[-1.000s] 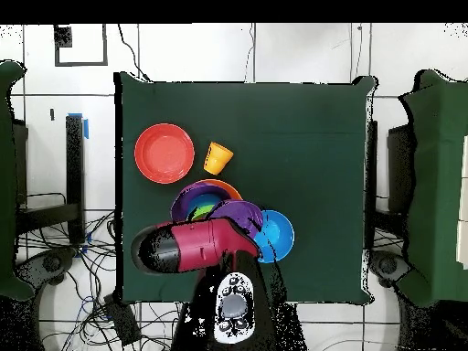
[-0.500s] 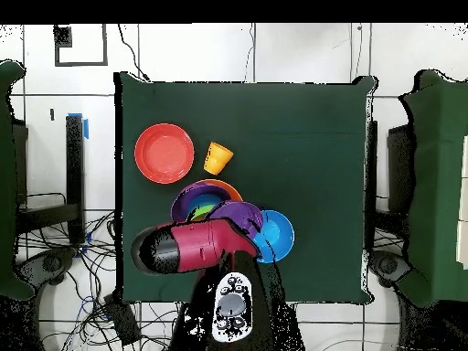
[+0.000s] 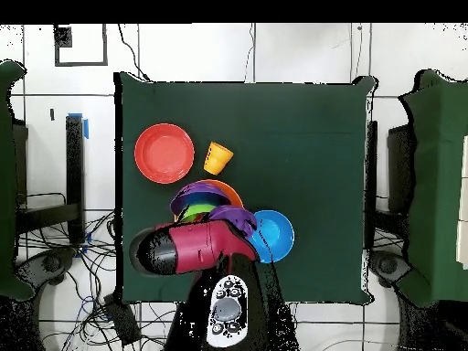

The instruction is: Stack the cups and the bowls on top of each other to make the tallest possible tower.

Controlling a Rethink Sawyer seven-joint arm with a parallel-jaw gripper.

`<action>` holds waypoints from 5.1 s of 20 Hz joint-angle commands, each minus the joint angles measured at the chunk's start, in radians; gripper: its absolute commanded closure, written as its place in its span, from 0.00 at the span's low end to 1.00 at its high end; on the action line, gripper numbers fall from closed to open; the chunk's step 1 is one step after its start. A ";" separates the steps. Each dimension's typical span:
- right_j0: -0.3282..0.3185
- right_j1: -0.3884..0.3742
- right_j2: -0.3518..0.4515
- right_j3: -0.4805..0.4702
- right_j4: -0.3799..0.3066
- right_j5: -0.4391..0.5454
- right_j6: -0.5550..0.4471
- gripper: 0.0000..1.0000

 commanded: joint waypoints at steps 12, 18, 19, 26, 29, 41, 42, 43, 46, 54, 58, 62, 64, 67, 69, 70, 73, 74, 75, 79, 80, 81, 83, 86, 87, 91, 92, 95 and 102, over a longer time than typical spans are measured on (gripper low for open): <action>0.022 0.052 0.038 -0.047 0.053 -0.015 0.133 1.00; 0.016 0.049 0.047 -0.054 0.055 -0.005 0.121 1.00; 0.017 0.051 0.047 -0.061 0.056 0.000 0.121 1.00; 0.037 0.076 0.046 -0.115 0.084 0.036 0.148 1.00; 0.060 0.097 0.035 -0.151 0.097 0.055 0.173 1.00; 0.143 0.204 -0.030 -0.292 0.146 0.098 0.253 1.00; 0.147 0.214 -0.033 -0.302 0.147 0.098 0.259 1.00; 0.152 0.222 -0.037 -0.310 0.148 0.095 0.267 1.00; 0.162 0.253 -0.046 -0.340 0.157 0.088 0.290 1.00; 0.166 0.278 -0.050 -0.361 0.166 0.075 0.306 1.00; 0.163 0.274 -0.050 -0.355 0.160 0.074 0.301 1.00; 0.158 0.269 -0.048 -0.345 0.158 0.065 0.292 1.00; 0.156 0.270 -0.048 -0.348 0.159 0.066 0.289 1.00; 0.156 0.270 -0.047 -0.345 0.157 0.063 0.288 1.00; 0.155 0.269 -0.047 -0.345 0.157 0.064 0.286 1.00; 0.155 0.267 -0.047 -0.343 0.157 0.065 0.285 1.00; 0.155 0.266 -0.046 -0.343 0.156 0.066 0.283 1.00; 0.155 0.265 -0.046 -0.342 0.156 0.065 0.283 1.00; 0.156 0.265 -0.047 -0.343 0.154 0.067 0.282 1.00; 0.146 0.248 -0.037 -0.321 0.153 0.064 0.265 1.00; 0.143 0.242 -0.035 -0.314 0.151 0.061 0.259 1.00; 0.141 0.236 -0.034 -0.304 0.148 0.058 0.255 1.00; 0.137 0.227 -0.032 -0.289 0.145 0.053 0.247 1.00; 0.128 0.207 -0.025 -0.267 0.143 0.051 0.233 1.00; 0.121 0.194 -0.020 -0.256 0.144 0.055 0.223 1.00; 0.072 0.108 0.022 -0.172 0.149 0.055 0.162 1.00; 0.056 0.085 0.034 -0.149 0.149 0.055 0.146 1.00; 0.008 0.024 0.066 -0.090 0.141 0.059 0.099 1.00; -0.120 -0.114 0.136 0.054 0.093 0.070 -0.014 1.00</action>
